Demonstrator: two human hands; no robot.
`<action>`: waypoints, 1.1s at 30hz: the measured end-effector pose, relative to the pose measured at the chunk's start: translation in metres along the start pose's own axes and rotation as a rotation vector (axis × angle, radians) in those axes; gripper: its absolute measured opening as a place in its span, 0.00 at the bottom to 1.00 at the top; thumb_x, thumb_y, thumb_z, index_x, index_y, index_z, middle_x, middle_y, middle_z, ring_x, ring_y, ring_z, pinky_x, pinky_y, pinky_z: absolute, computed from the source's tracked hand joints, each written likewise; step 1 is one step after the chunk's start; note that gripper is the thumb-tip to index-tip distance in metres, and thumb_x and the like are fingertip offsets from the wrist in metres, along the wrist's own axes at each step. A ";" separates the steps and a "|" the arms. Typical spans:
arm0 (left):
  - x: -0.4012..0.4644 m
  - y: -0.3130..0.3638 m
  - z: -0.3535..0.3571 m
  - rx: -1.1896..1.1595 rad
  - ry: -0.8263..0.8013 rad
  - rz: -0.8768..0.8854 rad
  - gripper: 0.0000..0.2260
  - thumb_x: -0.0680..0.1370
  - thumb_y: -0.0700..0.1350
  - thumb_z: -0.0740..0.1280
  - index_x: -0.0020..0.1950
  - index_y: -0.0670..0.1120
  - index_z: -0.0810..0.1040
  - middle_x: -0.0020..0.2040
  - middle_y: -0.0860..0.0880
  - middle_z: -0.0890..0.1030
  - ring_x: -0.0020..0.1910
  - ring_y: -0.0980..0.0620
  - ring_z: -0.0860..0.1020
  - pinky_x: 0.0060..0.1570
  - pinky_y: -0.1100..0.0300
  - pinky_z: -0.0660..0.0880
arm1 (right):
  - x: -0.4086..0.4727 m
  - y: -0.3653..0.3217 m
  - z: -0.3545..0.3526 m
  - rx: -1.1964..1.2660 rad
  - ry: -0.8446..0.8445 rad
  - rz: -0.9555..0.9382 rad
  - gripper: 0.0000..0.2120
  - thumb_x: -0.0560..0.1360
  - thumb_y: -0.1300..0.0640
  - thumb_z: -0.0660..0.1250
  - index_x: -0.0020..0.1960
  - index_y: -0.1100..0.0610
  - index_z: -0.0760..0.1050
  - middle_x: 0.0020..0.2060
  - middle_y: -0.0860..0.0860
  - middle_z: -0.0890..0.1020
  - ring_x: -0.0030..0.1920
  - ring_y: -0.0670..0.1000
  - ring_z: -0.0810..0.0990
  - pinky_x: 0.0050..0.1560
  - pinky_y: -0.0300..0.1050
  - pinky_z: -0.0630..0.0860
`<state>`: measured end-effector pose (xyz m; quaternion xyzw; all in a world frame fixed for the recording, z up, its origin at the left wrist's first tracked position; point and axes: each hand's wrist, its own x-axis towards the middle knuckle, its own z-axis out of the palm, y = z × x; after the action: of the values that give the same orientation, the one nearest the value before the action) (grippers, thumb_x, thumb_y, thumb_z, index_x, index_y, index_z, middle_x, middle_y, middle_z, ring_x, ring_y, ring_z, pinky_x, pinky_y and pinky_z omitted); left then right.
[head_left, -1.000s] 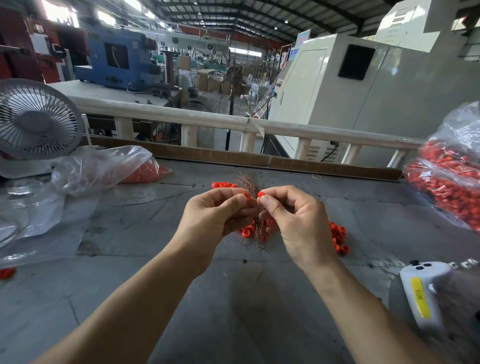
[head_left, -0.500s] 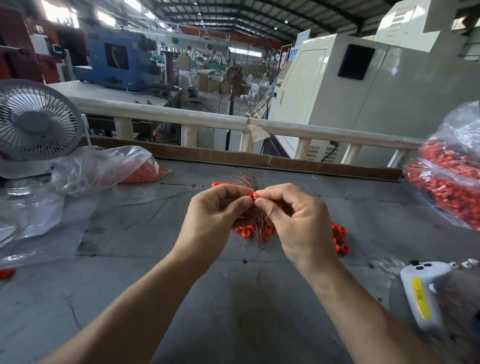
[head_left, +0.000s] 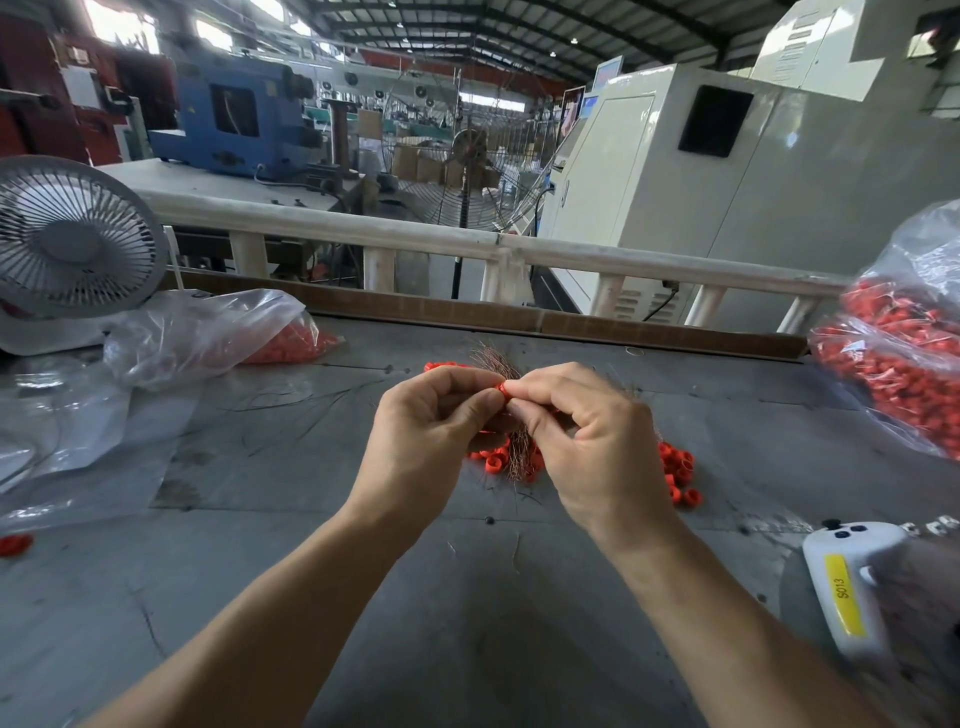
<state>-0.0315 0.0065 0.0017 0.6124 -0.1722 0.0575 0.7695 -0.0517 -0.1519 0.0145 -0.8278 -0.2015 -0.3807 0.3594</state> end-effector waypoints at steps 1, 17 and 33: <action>0.000 0.000 0.000 -0.004 0.001 -0.008 0.05 0.79 0.37 0.70 0.52 0.44 0.85 0.43 0.44 0.87 0.44 0.47 0.87 0.45 0.59 0.83 | 0.000 0.000 0.000 0.000 -0.002 -0.001 0.07 0.75 0.65 0.76 0.52 0.58 0.87 0.47 0.47 0.86 0.50 0.42 0.83 0.54 0.32 0.77; -0.001 -0.002 0.000 0.067 0.036 -0.004 0.05 0.80 0.37 0.70 0.52 0.43 0.85 0.43 0.44 0.87 0.44 0.46 0.87 0.44 0.59 0.83 | -0.001 -0.005 0.002 -0.012 -0.002 0.043 0.06 0.75 0.63 0.76 0.52 0.57 0.87 0.47 0.47 0.86 0.50 0.44 0.84 0.54 0.40 0.80; 0.000 0.000 0.005 -0.290 0.029 -0.378 0.08 0.80 0.40 0.68 0.55 0.37 0.83 0.42 0.42 0.82 0.43 0.46 0.80 0.52 0.50 0.77 | -0.004 -0.007 0.011 -0.349 0.036 -0.041 0.04 0.73 0.62 0.75 0.46 0.55 0.82 0.44 0.47 0.83 0.47 0.53 0.79 0.46 0.49 0.77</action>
<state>-0.0327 0.0018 0.0028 0.5157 -0.0498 -0.1040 0.8490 -0.0534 -0.1395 0.0100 -0.8664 -0.1429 -0.4320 0.2058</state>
